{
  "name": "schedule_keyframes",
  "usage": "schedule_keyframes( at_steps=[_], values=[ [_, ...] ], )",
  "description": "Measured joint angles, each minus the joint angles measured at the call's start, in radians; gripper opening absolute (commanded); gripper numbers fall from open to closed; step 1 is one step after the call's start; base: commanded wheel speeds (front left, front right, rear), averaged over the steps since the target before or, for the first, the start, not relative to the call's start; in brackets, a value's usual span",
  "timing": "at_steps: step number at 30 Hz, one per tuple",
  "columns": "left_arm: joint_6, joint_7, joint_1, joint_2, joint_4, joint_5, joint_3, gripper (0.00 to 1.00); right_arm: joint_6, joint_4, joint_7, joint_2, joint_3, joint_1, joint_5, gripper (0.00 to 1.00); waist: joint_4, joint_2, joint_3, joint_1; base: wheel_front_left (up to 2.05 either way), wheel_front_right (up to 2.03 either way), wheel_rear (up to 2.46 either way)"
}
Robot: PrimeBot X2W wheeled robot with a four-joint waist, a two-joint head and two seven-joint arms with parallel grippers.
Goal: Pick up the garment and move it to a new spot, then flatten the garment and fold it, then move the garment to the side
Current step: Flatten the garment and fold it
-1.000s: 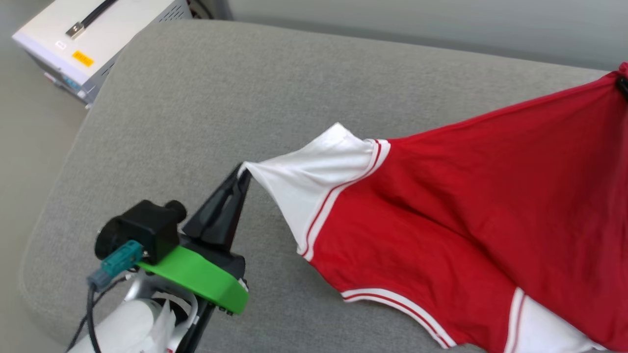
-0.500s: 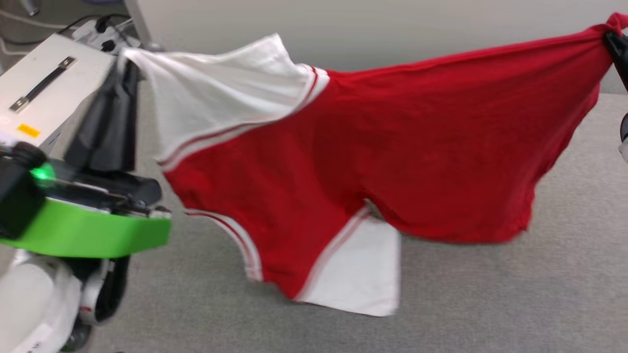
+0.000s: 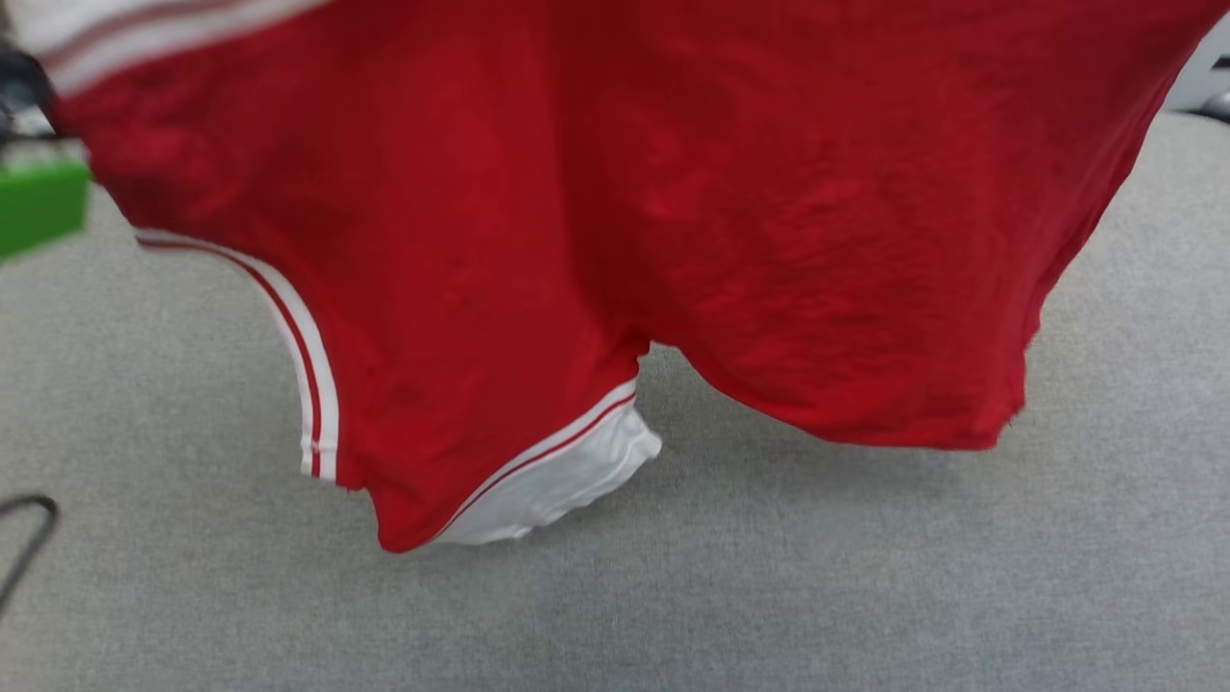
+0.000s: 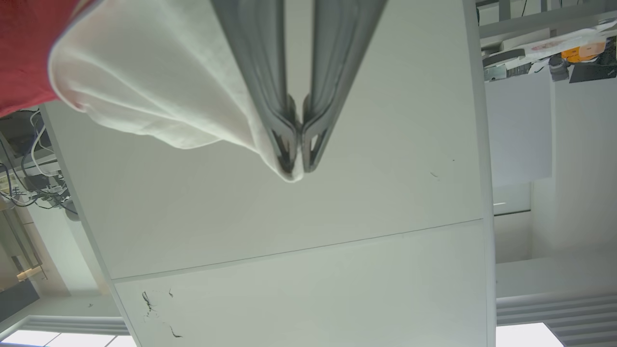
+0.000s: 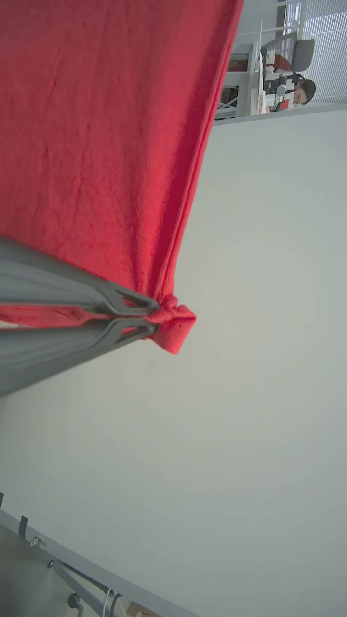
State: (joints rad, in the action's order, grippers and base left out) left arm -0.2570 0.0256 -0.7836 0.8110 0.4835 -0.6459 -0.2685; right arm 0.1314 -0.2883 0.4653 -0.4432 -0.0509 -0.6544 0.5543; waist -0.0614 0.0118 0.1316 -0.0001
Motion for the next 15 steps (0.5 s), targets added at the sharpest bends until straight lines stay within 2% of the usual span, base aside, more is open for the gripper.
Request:
schedule_keyframes(
  at_steps=[6, 15],
  values=[
    [0.100, -0.069, -0.220, 0.043, -0.121, 0.006, -0.020, 0.00, 0.000, 0.059, -0.007, -0.001, 0.000, -0.122, -0.009, 0.00, -0.005, 0.0000, 0.093, 0.0000, 0.00, 0.00, 0.00],
    [0.262, -0.109, -0.594, 0.027, -0.365, 0.064, -0.091, 0.00, 0.000, 0.253, -0.083, -0.054, 0.061, -0.422, -0.059, 0.00, -0.010, 0.0000, 0.265, 0.0001, 0.00, 0.00, 0.00]
  ],
)
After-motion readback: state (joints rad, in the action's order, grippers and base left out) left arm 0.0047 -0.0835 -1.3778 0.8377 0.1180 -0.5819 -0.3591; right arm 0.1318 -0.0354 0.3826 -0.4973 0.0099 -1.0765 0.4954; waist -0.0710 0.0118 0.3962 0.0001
